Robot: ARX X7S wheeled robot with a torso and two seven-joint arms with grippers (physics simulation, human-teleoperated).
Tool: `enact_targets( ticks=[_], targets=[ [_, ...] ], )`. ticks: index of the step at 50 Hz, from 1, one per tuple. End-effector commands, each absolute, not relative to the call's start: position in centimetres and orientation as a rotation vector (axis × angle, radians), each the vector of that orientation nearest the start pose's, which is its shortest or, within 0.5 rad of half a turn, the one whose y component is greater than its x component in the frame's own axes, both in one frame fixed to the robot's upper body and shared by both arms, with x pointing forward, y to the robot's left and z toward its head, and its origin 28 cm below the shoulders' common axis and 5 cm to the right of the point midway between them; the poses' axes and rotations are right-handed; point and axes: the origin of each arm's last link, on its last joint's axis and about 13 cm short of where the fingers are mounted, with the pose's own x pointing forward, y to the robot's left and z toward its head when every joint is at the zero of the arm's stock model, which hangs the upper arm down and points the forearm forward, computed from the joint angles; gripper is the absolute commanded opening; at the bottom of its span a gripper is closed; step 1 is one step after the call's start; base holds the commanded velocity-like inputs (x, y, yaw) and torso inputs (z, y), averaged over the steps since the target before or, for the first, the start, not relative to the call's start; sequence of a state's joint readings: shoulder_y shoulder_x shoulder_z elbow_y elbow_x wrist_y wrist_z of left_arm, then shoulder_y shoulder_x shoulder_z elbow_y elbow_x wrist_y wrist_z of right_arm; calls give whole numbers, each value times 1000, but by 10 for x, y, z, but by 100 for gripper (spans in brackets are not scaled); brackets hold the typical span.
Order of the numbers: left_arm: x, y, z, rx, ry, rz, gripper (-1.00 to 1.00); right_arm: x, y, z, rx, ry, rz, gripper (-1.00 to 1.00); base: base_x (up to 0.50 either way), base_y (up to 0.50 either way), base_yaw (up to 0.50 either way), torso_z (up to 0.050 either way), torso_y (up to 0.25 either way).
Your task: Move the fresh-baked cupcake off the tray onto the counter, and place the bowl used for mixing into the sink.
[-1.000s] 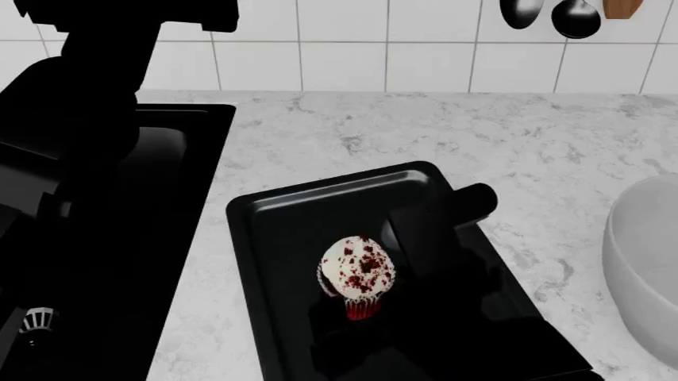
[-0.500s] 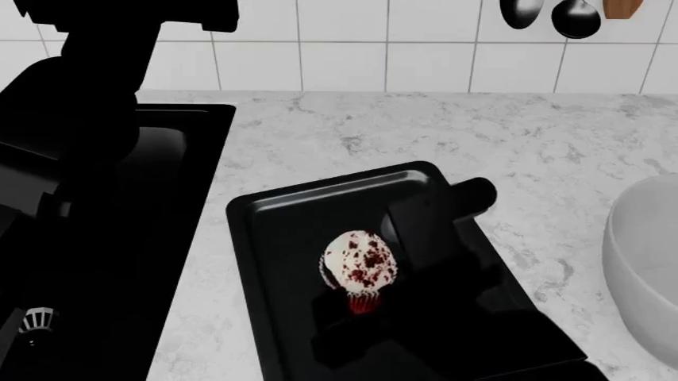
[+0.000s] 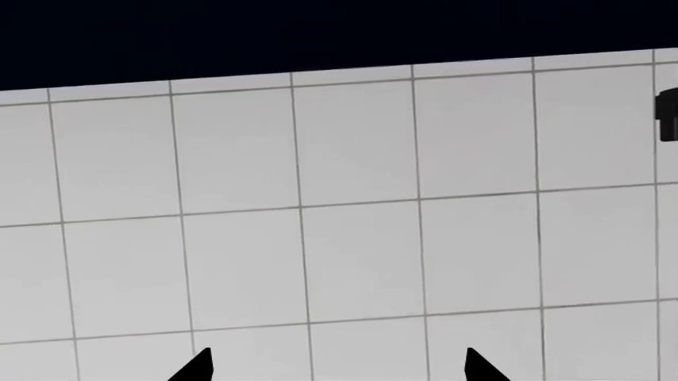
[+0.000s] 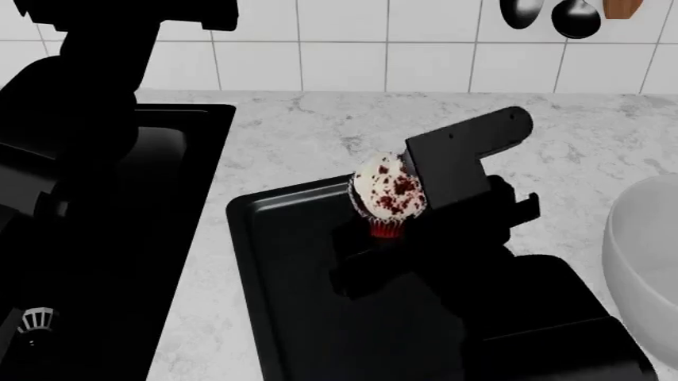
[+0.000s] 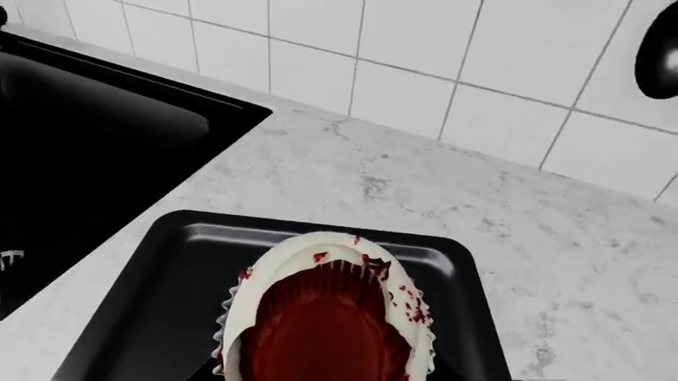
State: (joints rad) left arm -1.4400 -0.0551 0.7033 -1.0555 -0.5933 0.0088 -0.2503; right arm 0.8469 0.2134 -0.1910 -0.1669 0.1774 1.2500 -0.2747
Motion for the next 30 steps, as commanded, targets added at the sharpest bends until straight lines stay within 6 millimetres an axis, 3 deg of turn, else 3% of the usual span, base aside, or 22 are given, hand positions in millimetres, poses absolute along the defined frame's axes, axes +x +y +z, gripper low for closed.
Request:
enact_targets(
  ticks=[1,30],
  targets=[
    [434,173,272,51,-296,-13,100,331,-122,219,-165,183,240,-100,0,0,0,0,0],
    [434,171,271,89,-297,-12,100,355,-128,244,-222,90,107,-100,0,0,0,0,0]
  ],
)
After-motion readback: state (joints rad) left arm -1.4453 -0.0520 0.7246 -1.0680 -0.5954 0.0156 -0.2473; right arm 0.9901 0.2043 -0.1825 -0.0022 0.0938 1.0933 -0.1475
